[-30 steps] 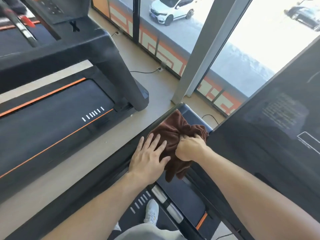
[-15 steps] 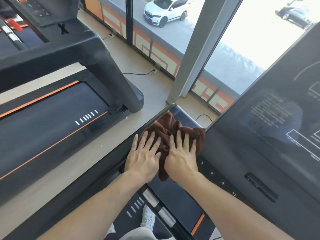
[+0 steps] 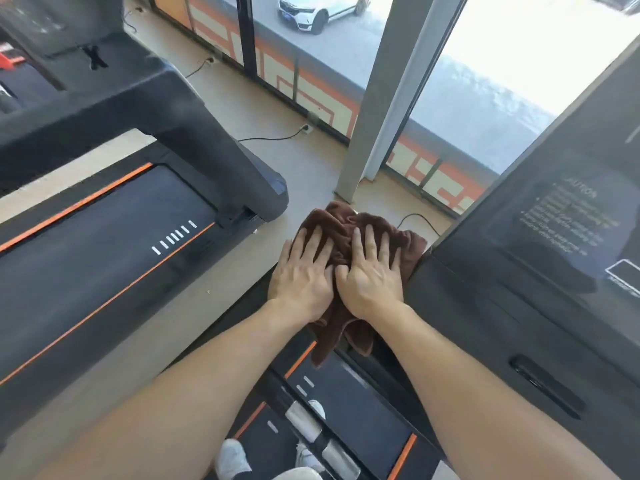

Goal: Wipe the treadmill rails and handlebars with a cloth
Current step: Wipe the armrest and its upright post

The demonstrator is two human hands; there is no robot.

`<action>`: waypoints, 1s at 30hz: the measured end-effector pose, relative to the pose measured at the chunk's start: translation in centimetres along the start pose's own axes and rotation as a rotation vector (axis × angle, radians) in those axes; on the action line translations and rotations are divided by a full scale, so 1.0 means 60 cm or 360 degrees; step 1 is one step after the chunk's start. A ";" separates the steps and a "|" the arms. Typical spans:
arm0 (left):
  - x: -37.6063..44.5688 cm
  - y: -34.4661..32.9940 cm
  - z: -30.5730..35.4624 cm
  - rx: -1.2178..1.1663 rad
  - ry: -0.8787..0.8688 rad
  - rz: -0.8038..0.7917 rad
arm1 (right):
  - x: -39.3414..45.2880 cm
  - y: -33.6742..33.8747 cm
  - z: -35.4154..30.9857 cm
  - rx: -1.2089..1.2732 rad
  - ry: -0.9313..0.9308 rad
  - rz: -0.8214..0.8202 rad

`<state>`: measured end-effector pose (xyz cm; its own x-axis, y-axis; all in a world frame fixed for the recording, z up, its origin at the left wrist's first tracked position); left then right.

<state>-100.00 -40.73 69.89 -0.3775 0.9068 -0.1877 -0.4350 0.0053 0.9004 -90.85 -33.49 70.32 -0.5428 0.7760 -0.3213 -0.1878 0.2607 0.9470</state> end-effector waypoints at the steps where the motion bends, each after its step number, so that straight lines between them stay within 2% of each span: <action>1: 0.010 0.000 0.000 -0.0004 0.0005 -0.0001 | 0.010 0.006 0.004 0.0095 0.0011 -0.0005; 5: 0.057 0.004 -0.001 -0.0146 0.0078 -0.0031 | 0.062 0.015 0.022 0.0250 -0.0053 0.0014; 10: 0.107 0.006 -0.006 -0.0319 0.0123 -0.0056 | 0.099 0.031 0.023 0.0268 -0.0212 0.0209; 14: 0.132 0.006 -0.020 -0.0547 0.0260 -0.0127 | 0.138 0.050 0.019 0.0338 -0.0211 0.0270; 17: 0.149 -0.006 -0.055 -0.0770 0.0445 -0.0216 | 0.167 0.069 0.007 0.0340 -0.0105 0.0323; 20: 0.148 -0.015 -0.083 -0.0862 0.0511 -0.0249 | 0.189 0.085 -0.028 0.0199 0.0108 0.0417; 25: 0.083 -0.014 -0.120 -0.0909 0.0620 -0.0207 | 0.193 0.079 -0.064 0.0032 0.0280 0.0367; 30: -0.003 -0.003 -0.155 -0.0849 0.0723 -0.0177 | 0.140 0.062 -0.146 -0.0198 0.0551 0.0356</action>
<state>-107.44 -44.83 66.11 -0.5606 0.6468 -0.5170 -0.7880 -0.2249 0.5731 -103.26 -31.01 71.12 -0.8203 0.5612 -0.1103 -0.1196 0.0202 0.9926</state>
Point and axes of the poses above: each hand's wrist, its own x-axis towards the middle knuckle, its own y-axis out of the back of the hand, z = x × y, the point moved 9 cm from there along x, towards the middle knuckle, and after that the axes turned 10 degrees about -x, right-handed, at the moved point
